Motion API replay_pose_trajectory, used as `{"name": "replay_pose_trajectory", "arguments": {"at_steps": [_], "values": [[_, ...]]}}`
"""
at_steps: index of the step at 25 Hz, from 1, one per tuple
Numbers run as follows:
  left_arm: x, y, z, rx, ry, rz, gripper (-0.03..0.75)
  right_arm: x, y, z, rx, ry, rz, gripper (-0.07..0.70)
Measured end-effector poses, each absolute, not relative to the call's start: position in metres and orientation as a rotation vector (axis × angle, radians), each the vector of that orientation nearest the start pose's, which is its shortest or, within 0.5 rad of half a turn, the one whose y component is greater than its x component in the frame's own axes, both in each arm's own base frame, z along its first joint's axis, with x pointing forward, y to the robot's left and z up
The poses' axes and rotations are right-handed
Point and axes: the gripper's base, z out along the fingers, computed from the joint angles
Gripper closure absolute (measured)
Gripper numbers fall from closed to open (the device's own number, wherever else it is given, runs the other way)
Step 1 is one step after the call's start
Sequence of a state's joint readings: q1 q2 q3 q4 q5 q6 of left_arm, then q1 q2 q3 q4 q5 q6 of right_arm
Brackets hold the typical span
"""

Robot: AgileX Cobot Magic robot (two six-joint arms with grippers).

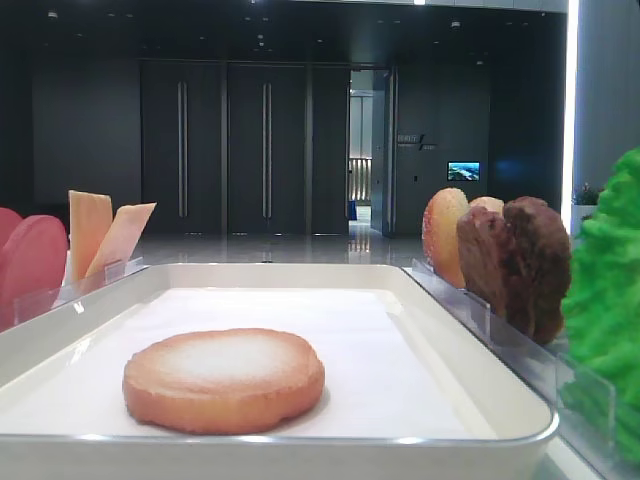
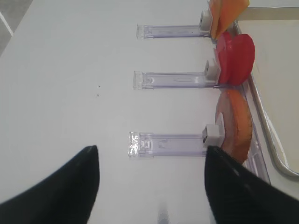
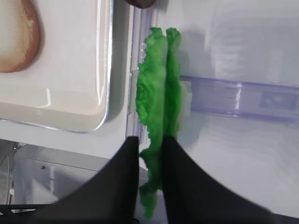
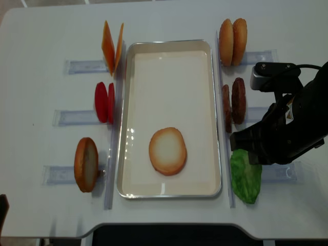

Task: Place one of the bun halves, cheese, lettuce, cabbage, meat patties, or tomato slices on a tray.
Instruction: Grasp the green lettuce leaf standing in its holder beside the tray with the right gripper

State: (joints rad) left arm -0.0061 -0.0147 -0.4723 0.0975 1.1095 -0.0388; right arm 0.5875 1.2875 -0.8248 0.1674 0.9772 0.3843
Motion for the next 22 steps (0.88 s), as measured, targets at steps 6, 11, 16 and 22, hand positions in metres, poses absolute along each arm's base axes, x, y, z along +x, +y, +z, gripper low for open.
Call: {"name": "replay_pose_trajectory", "arguments": {"at_steps": [6,11,16,22], "values": [[-0.0063,0.008,0.266,-0.041,2.103,0.091,0.181,0.1757,0.1321,0.2455,-0.194,2.992,0.35,0.58],[-0.0063,0.008,0.266,-0.041,2.103,0.091,0.181,0.1757,0.1321,0.2455,-0.209,2.99,0.349,0.612],[-0.0063,0.008,0.266,-0.041,2.103,0.091,0.181,0.1757,0.1321,0.2455,-0.234,2.986,0.348,0.615],[-0.0063,0.008,0.266,-0.041,2.103,0.091,0.181,0.1738,0.1312,0.2493,-0.281,2.963,0.36,0.617]]}}
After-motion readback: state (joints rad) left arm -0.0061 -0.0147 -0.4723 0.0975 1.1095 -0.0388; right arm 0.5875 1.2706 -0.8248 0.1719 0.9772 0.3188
